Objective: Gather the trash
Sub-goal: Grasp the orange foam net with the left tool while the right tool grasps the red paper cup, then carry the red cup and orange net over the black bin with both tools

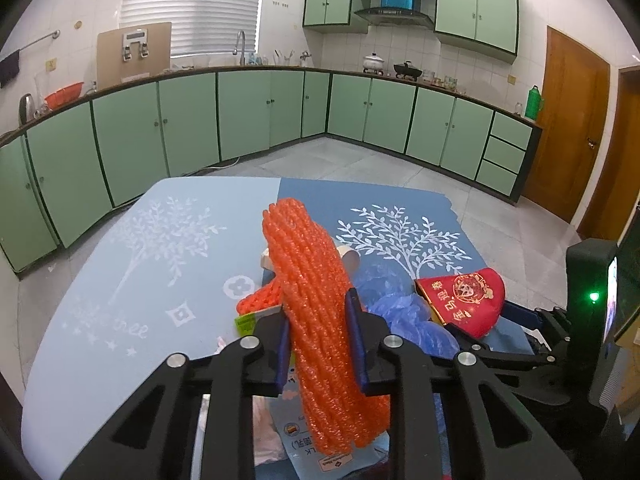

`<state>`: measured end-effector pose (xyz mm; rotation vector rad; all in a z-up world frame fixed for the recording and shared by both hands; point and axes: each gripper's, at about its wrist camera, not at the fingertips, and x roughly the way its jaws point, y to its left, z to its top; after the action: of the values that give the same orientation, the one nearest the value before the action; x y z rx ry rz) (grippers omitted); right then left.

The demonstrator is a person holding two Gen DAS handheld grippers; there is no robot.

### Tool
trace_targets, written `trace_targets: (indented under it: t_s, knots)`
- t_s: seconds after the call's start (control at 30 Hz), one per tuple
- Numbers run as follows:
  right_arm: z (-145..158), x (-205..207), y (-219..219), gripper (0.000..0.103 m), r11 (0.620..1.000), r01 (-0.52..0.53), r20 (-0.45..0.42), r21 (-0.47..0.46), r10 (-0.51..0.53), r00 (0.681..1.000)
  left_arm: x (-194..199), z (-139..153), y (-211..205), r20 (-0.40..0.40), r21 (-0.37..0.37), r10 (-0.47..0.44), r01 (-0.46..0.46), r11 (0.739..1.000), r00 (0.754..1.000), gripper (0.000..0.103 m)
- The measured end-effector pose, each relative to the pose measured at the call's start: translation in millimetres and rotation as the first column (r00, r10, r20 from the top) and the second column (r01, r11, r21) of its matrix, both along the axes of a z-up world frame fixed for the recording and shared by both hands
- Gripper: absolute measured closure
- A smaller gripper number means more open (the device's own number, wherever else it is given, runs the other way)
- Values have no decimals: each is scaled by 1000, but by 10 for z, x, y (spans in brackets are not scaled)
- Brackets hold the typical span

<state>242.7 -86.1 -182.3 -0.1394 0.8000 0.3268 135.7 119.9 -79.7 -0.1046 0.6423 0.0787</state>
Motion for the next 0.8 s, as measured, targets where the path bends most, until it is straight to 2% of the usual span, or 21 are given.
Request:
trace_targets:
  t_s: [0.3,0.8]
  knots:
    - [238,-120,-112,25,999,1,49,40,-3,999,-51,96,2,22,-16,-12,13,1000,1000,89]
    - [812,-375,-275,25,993,-17,132,119,1,991,-219,477,-15,124,-52,-32,39,998,992,90]
